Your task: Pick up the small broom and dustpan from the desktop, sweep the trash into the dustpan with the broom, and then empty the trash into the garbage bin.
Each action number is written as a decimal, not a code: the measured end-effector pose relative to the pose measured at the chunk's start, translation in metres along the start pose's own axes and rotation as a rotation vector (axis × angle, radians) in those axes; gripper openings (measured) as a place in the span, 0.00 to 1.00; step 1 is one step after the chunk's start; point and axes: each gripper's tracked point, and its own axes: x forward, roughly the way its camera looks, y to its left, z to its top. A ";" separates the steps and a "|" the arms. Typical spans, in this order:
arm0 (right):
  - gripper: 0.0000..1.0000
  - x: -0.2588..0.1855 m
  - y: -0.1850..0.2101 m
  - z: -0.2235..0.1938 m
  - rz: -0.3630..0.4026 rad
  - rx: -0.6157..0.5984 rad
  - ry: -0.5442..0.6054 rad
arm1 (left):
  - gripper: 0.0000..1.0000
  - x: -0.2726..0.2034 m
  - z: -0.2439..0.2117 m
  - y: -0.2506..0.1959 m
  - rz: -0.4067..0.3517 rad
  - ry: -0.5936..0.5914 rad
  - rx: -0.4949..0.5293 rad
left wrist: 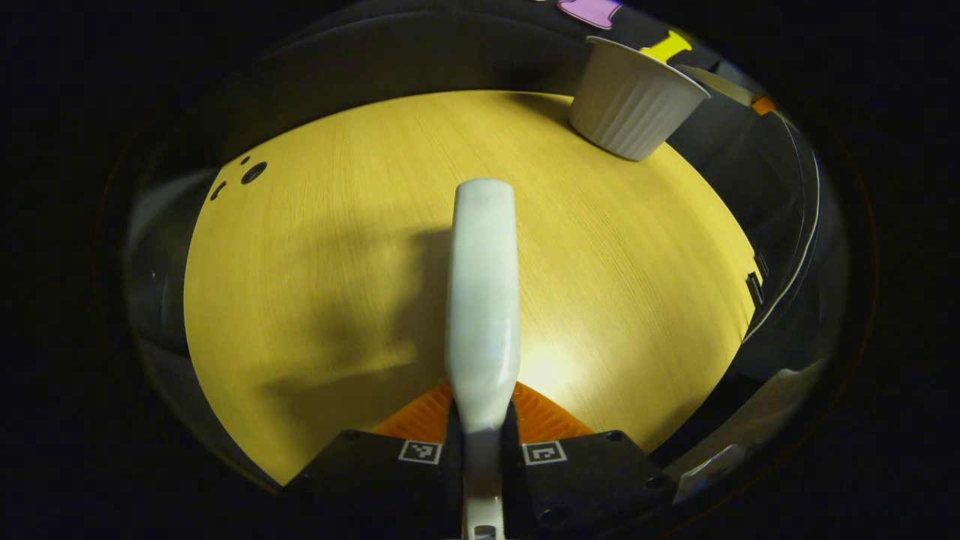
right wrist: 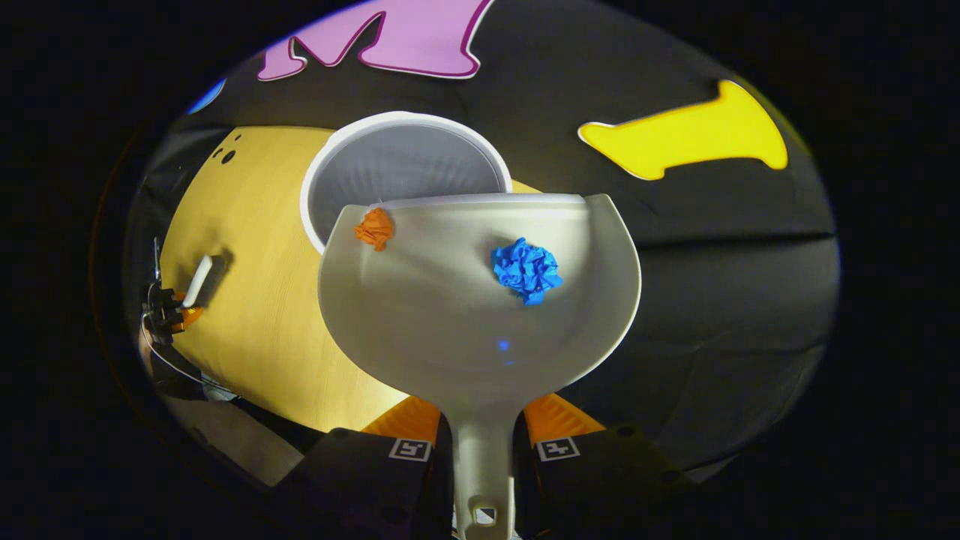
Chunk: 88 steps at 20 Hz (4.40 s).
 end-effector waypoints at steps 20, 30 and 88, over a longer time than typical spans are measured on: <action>0.40 0.016 -0.012 0.038 -0.012 -0.182 0.196 | 0.25 0.000 0.000 0.006 0.009 -0.002 -0.050; 0.39 -0.038 -0.011 0.031 0.058 -0.042 -0.093 | 0.25 -0.001 0.000 0.003 0.031 -0.006 -0.042; 0.42 0.129 0.330 -0.138 0.348 0.143 -0.285 | 0.33 -0.034 -0.013 0.001 0.276 0.019 0.031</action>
